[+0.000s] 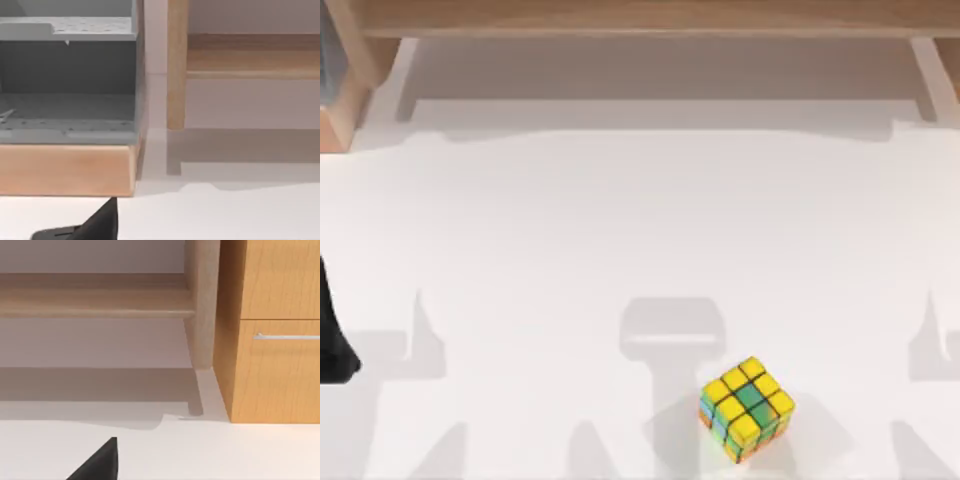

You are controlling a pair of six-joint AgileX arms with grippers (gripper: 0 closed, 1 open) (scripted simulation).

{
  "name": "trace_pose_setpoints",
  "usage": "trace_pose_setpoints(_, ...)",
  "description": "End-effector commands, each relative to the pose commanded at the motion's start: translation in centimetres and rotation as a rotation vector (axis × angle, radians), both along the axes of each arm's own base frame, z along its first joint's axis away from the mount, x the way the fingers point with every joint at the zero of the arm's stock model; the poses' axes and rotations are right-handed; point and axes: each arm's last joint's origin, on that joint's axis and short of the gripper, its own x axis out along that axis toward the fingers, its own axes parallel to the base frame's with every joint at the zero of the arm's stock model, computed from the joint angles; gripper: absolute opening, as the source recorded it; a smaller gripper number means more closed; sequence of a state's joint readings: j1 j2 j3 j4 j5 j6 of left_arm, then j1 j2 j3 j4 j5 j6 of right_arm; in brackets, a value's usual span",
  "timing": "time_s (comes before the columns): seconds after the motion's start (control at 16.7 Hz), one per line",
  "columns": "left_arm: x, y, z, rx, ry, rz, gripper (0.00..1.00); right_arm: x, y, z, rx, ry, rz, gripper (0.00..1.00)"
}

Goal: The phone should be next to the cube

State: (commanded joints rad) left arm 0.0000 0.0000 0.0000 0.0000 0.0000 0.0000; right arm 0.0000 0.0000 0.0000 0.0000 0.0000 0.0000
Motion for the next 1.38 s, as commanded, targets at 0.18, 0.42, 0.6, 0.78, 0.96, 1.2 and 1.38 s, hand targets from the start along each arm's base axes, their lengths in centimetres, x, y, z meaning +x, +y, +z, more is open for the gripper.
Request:
trace_pose_setpoints(0.18, 0.0, 0.0, 0.2, -0.001, 0.004, 0.000, 1.00, 0.0, 0.0, 0.0, 0.000, 0.000, 0.000, 1.00)
trace_pose_setpoints(0.42, 0.4, 0.1, 2.7, -0.018, 0.077, 0.003, 1.00, 0.0, 0.0, 0.0, 0.000, 0.000, 0.000, 1.00)
trace_pose_setpoints(0.6, 1.9, 0.3, 5.7, -0.035, 0.203, 0.015, 1.00, 0.0, 0.0, 0.0, 0.000, 0.000, 0.000, 1.00)
trace_pose_setpoints(0.78, 5.0, 0.8, 8.6, -0.052, 0.378, 0.039, 1.00, 0.0, 0.0, 0.0, 0.000, 0.000, 0.000, 1.00)
trace_pose_setpoints(0.96, 9.8, 1.7, 10.7, -0.068, 0.582, 0.071, 1.00, 0.0, 0.0, 0.0, 0.000, 0.000, 0.000, 1.00)
trace_pose_setpoints(1.2, 17.4, 3.8, 10.8, -0.088, 0.870, 0.119, 1.00, 0.0, 0.0, 0.0, 0.000, 0.000, 0.000, 1.00)
trace_pose_setpoints(1.38, 22.6, 5.9, 8.7, -0.103, 1.076, 0.148, 1.00, 0.0, 0.0, 0.0, 0.000, 0.000, 0.000, 1.00)
